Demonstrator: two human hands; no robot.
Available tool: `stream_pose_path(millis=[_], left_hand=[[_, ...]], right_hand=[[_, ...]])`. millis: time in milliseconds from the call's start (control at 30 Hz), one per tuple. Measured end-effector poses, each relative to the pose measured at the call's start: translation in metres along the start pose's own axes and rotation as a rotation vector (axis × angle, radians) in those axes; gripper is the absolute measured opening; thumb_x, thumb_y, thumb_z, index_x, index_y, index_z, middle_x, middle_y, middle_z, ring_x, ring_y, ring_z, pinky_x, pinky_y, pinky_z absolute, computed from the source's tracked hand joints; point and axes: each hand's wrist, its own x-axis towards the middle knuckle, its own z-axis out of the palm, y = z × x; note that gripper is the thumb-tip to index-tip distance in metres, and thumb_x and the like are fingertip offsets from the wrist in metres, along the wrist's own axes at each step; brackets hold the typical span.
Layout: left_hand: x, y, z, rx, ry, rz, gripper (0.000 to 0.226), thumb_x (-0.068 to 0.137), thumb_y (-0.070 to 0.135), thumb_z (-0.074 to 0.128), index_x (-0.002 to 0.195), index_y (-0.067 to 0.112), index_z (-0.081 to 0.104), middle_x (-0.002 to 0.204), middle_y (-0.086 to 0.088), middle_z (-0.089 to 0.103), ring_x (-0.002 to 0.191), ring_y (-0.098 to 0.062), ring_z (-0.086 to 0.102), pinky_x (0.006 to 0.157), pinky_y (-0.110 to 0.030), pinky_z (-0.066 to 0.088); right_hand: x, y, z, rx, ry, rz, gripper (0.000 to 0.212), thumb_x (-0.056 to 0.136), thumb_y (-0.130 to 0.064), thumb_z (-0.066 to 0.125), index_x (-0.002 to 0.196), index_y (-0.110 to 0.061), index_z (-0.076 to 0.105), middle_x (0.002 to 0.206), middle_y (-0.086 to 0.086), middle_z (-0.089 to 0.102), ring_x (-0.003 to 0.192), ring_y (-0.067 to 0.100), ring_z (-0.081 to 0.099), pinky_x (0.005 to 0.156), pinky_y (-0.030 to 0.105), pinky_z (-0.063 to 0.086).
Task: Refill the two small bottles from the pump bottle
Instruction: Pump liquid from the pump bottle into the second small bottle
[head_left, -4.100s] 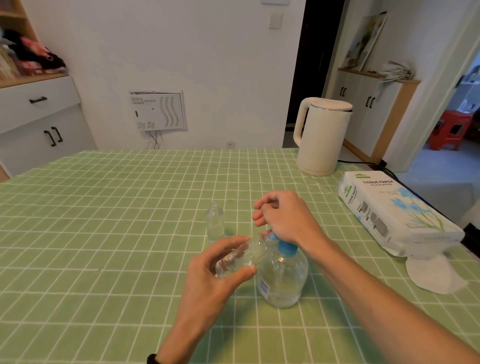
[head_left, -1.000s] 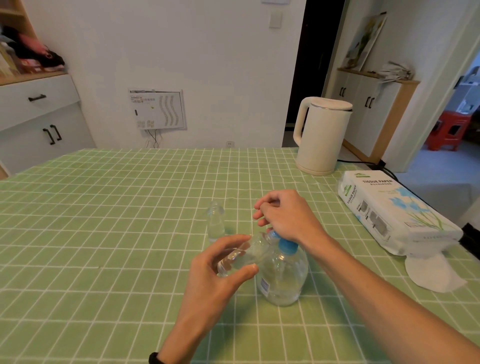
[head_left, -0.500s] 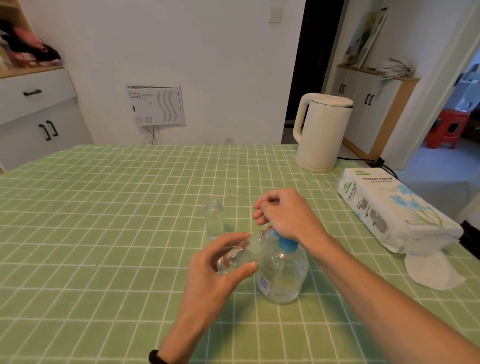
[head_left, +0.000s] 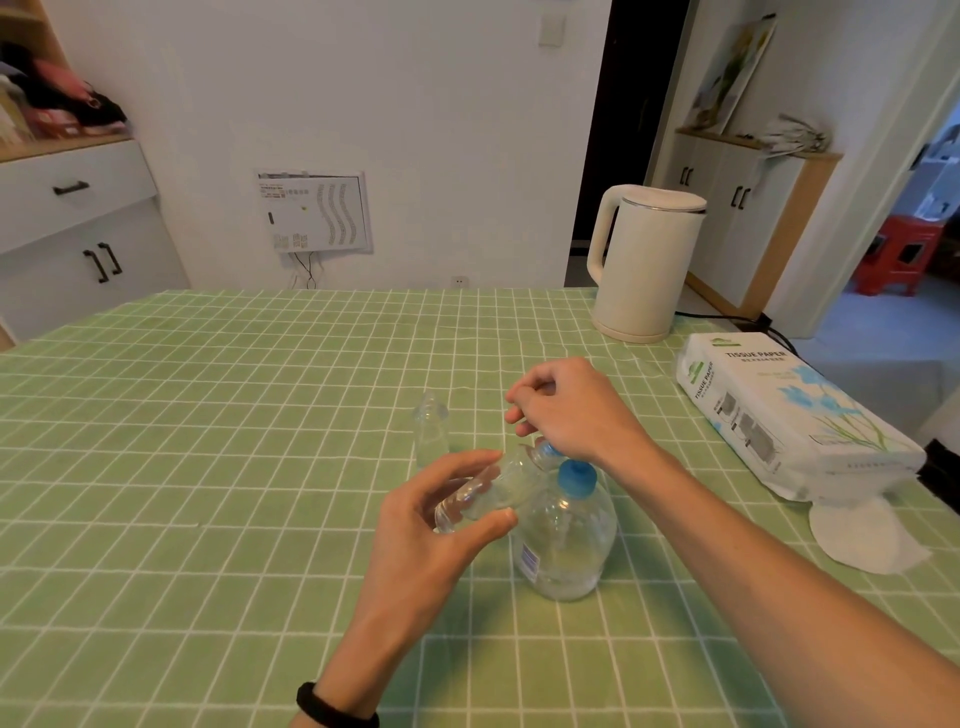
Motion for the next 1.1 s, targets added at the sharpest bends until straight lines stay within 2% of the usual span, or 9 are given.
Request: stream_pose_path(millis=[167,267,333,567,667,833,900,967,1100], left_hand=[[0.000,-0.005,0.002,-0.002,0.003,-0.001,0.048,0.072,0.017,0.089,0.114,0.039,0.079,0.114,0.011,0.081,0.112,-0.010,0.076,0.099,-0.032,0.060],[-0.001,-0.009,0.002,-0.014,0.003,-0.005,0.050,0.074,0.010,0.093,0.113,0.038,0.080,0.115,0.011,0.081,0.112,-0.009,0.076,0.100,-0.028,0.060],[-0.001,-0.010,0.002,0.002,0.000,-0.010,0.053,0.075,0.003,0.093,0.114,0.037,0.080,0.116,0.011,0.081,0.113,-0.007,0.075,0.100,-0.029,0.060],[-0.002,-0.004,0.003,-0.006,0.004,-0.024,0.051,0.076,-0.001,0.091,0.116,0.029,0.079,0.114,0.011,0.082,0.111,-0.007,0.076,0.100,-0.036,0.062],[-0.001,-0.001,0.002,-0.019,0.000,-0.021,0.051,0.077,-0.001,0.091,0.117,0.029,0.080,0.115,0.009,0.082,0.111,-0.008,0.077,0.100,-0.036,0.062],[0.000,-0.003,0.002,-0.020,0.009,0.005,0.052,0.075,0.009,0.094,0.114,0.039,0.080,0.115,0.012,0.082,0.111,-0.008,0.076,0.099,-0.035,0.060],[0.000,-0.005,0.003,-0.010,0.011,0.013,0.051,0.073,0.013,0.092,0.113,0.042,0.079,0.114,0.013,0.081,0.111,-0.007,0.076,0.098,-0.028,0.060],[-0.001,-0.008,0.003,-0.015,0.009,0.013,0.054,0.073,0.008,0.092,0.113,0.043,0.080,0.115,0.013,0.082,0.112,-0.006,0.075,0.098,-0.021,0.058],[-0.001,-0.010,0.003,-0.010,0.007,0.004,0.052,0.071,0.014,0.092,0.113,0.043,0.080,0.115,0.014,0.081,0.113,-0.006,0.076,0.100,-0.023,0.058]], right_hand=[[-0.002,0.009,0.005,0.065,-0.007,0.047,0.026,0.102,-0.016,0.058,0.083,-0.024,0.073,0.083,-0.002,0.081,0.073,0.011,0.078,0.068,0.028,0.061],[-0.003,0.012,0.007,0.056,-0.008,0.048,0.028,0.102,-0.015,0.057,0.081,-0.025,0.072,0.082,-0.003,0.080,0.072,0.009,0.077,0.066,0.024,0.059],[-0.003,0.011,0.007,0.058,0.000,0.046,0.028,0.102,-0.015,0.057,0.081,-0.025,0.072,0.082,-0.004,0.080,0.072,0.009,0.077,0.069,0.027,0.060],[-0.004,0.002,0.002,-0.020,-0.029,0.046,0.022,0.101,-0.018,0.057,0.090,-0.017,0.077,0.084,-0.003,0.081,0.079,0.017,0.079,0.084,0.043,0.065],[-0.002,-0.003,-0.001,-0.076,-0.018,0.012,0.020,0.100,-0.020,0.059,0.090,-0.017,0.077,0.084,-0.001,0.081,0.081,0.022,0.079,0.085,0.048,0.064],[-0.001,0.003,0.002,0.002,0.030,0.021,0.024,0.101,-0.018,0.058,0.087,-0.016,0.077,0.082,-0.003,0.081,0.074,0.012,0.078,0.074,0.037,0.065],[-0.001,0.007,0.004,0.013,0.035,0.024,0.024,0.102,-0.017,0.058,0.087,-0.016,0.077,0.082,-0.003,0.081,0.073,0.010,0.077,0.068,0.033,0.062],[-0.003,0.010,0.007,0.017,0.023,0.037,0.024,0.103,-0.017,0.057,0.088,-0.017,0.077,0.082,-0.003,0.080,0.073,0.010,0.077,0.065,0.029,0.062],[-0.004,0.010,0.007,0.007,0.027,0.035,0.024,0.103,-0.017,0.057,0.090,-0.016,0.077,0.082,-0.003,0.080,0.075,0.011,0.078,0.075,0.038,0.065]])
